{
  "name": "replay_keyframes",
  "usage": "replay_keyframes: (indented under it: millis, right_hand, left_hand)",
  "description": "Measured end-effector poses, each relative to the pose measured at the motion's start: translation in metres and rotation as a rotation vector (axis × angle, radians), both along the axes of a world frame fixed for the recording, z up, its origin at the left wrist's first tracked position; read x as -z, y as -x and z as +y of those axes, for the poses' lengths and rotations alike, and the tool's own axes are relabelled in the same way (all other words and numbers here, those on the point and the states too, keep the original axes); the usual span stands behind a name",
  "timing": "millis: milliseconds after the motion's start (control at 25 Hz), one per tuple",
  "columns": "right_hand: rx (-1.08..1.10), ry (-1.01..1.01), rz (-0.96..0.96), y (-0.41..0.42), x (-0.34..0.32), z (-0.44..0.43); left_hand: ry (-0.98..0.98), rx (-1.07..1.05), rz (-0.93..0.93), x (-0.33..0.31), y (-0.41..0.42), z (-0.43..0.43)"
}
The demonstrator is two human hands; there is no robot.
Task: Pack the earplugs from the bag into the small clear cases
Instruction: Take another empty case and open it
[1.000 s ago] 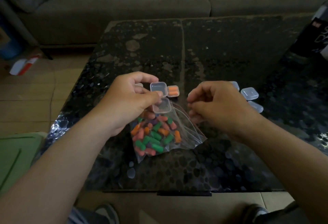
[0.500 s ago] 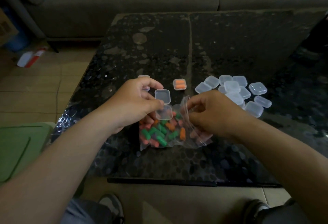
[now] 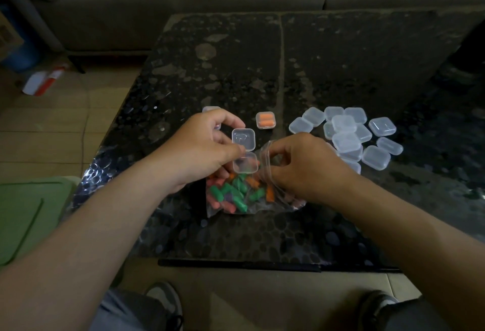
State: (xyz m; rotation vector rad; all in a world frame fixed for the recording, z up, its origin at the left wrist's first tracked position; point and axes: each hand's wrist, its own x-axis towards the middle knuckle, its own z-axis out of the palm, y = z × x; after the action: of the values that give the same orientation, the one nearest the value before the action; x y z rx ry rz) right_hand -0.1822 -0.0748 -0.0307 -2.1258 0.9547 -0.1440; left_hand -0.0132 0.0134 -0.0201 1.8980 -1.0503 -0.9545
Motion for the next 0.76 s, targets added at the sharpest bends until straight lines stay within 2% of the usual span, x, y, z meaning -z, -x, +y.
replay_keyframes:
  millis: [400, 600, 760]
  right_hand:
    - [-0.037, 0.282, 0.009, 0.011, -0.015, -0.007]
    - [0.045, 0.406, -0.170, 0.017, -0.022, -0.008]
    - [-0.010, 0.431, -0.291, 0.015, -0.018, -0.002]
  left_hand:
    - [-0.014, -0.003, 0.014, -0.003, 0.002, 0.000]
    - [0.018, -0.021, -0.003, -0.003, 0.004, -0.001]
    - [0.072, -0.012, 0.051, -0.007, 0.013, -0.001]
